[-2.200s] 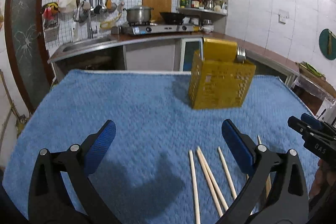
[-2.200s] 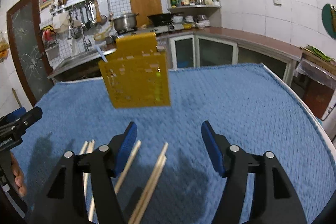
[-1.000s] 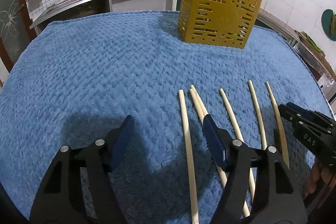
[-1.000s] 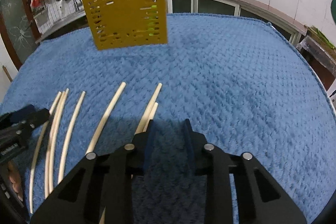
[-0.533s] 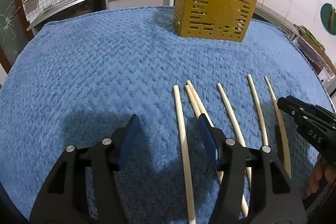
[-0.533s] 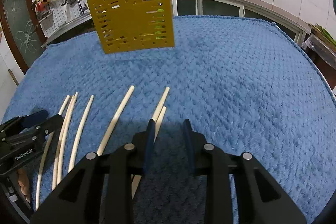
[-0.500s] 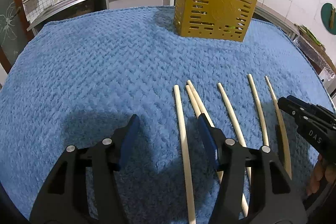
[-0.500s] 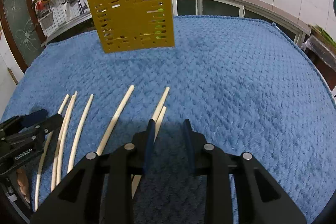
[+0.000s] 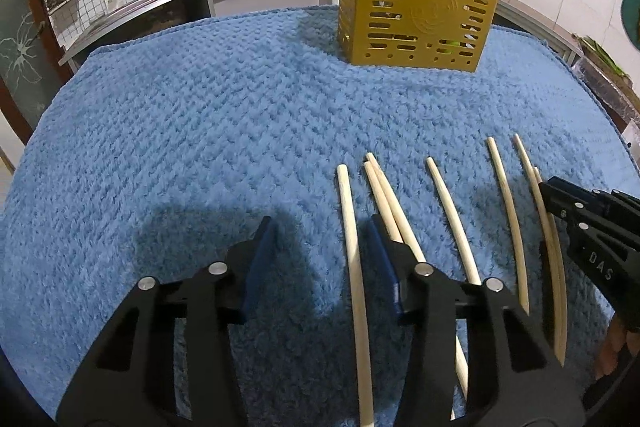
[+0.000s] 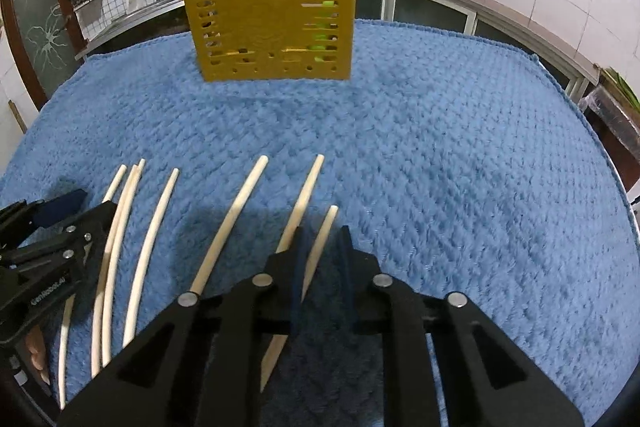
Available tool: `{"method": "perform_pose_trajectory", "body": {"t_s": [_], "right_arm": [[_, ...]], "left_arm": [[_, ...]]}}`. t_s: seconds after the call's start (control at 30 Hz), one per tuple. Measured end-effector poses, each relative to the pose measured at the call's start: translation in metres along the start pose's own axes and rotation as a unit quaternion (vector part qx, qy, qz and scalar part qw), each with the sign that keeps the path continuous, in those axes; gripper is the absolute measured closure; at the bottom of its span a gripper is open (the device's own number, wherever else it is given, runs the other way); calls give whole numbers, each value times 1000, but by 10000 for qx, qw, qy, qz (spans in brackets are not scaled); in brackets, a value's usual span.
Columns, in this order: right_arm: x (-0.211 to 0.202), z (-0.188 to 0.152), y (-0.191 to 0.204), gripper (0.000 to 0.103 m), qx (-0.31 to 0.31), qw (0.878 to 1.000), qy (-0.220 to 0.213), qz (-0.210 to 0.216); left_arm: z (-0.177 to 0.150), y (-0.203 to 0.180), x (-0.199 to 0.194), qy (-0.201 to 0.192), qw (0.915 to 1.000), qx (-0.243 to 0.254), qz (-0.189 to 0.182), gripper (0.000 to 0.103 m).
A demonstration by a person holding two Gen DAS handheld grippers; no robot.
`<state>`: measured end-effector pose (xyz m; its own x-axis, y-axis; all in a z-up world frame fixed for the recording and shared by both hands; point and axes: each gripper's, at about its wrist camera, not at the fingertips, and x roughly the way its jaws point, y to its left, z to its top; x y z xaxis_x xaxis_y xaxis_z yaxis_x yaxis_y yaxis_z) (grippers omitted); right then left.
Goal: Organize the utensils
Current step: 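Lower the right gripper onto a chopstick while the left gripper grasps another chopstick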
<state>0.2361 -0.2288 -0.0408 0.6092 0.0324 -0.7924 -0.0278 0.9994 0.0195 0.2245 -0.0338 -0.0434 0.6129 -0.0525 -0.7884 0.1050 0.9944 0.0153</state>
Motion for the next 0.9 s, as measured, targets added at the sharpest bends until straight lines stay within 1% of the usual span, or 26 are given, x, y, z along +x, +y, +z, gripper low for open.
{"method": "perform_pose_trajectory", "body": {"t_s": [0.1, 0.2, 0.3, 0.37, 0.43, 0.63, 0.67, 0.77, 0.9], "right_arm": [[1, 1, 0, 90, 13, 10000, 36, -4], [2, 3, -1, 90, 97, 9999, 111, 50], [3, 5, -3, 93, 180, 9997, 151, 81], [4, 6, -3, 93, 219, 9996, 158, 84], [5, 7, -2, 93, 230, 9995, 178, 77], [7, 10, -5, 94, 377, 9989, 223, 150], [7, 10, -5, 94, 387, 9989, 221, 149], [5, 8, -7, 95, 458, 9986, 170, 198], [1, 6, -12, 96, 544, 9980, 95, 298]], "left_arm": [[1, -3, 1, 22, 10000, 55, 56, 60], [3, -5, 1, 50, 9999, 110, 59, 66], [5, -8, 1, 62, 9999, 139, 2, 82], [8, -9, 3, 98, 9999, 77, 17, 84], [10, -10, 4, 121, 9999, 23, -1, 89], [14, -8, 7, 138, 9999, -65, -60, 92], [13, -7, 6, 135, 9999, -69, -67, 94], [12, -3, 5, 133, 9997, -149, -147, 97], [12, 0, 2, 115, 9995, -204, -212, 98]]}}
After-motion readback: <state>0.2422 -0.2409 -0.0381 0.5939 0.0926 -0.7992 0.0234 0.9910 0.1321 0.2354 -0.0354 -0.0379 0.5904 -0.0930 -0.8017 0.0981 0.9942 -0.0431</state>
